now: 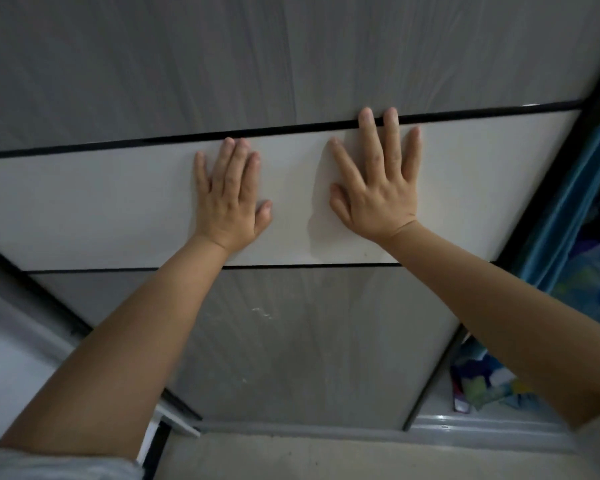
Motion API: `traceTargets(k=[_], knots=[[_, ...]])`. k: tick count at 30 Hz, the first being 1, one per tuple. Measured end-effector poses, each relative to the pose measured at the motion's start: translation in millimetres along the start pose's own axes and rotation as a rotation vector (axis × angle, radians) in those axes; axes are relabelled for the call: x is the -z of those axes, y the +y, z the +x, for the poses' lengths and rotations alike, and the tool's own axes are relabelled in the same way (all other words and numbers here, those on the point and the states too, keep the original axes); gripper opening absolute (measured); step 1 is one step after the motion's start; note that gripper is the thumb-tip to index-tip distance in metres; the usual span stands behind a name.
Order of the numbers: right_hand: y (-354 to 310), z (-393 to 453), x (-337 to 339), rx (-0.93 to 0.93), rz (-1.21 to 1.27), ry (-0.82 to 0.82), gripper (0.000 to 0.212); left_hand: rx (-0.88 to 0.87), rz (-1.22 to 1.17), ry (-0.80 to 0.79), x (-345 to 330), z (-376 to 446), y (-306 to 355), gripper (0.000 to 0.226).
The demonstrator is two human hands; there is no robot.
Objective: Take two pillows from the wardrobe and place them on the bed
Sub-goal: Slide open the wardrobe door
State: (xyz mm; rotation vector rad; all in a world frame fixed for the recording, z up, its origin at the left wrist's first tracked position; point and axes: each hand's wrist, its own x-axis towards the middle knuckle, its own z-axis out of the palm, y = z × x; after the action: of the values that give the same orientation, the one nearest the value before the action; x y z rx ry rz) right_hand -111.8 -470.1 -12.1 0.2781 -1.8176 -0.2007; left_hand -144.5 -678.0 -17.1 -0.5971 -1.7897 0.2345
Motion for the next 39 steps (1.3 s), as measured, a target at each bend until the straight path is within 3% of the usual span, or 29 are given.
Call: traceTargets(k=[7, 12, 21, 26, 31, 34, 39], knots=[[-61.4, 20.8, -9.3, -0.042, 0.019, -0.059, 0.047, 0.019, -0.067, 0.132, -12.2, -34.7, -50.8, 0.054], [-79.1, 27.2, -6.3, -0.198, 0.049, -0.109, 0.047, 0.013, -0.174, 0.13, -7.2, -37.9, -58.9, 0.051], [-53.1, -1.0, 37.0, -0.129, 0.177, -0.311, 0.04, 0.049, -0.37, 0.16, 4.4, -35.6, -31.7, 0.027], [-12.4, -75.6, 83.4, -0.338, 0.116, -0.549, 0.032, -0.179, -0.67, -0.142, 22.8, -18.9, 56.4, 0.024], [75.4, -145.2, 141.2, -0.546, -0.016, -0.777, 0.017, -0.32, -0.91, -0.491, 32.9, 20.5, 197.7, 0.013], [141.1, -185.0, 173.2, -0.563, -0.091, -0.867, 0.021, -0.286, -0.926, -0.758, 31.1, 44.6, 292.1, 0.018], [246.7, -236.6, 208.4, -0.678, -0.073, -0.939, 0.012, -0.203, -0.921, -0.957, 19.6, 88.9, 411.5, 0.022]])
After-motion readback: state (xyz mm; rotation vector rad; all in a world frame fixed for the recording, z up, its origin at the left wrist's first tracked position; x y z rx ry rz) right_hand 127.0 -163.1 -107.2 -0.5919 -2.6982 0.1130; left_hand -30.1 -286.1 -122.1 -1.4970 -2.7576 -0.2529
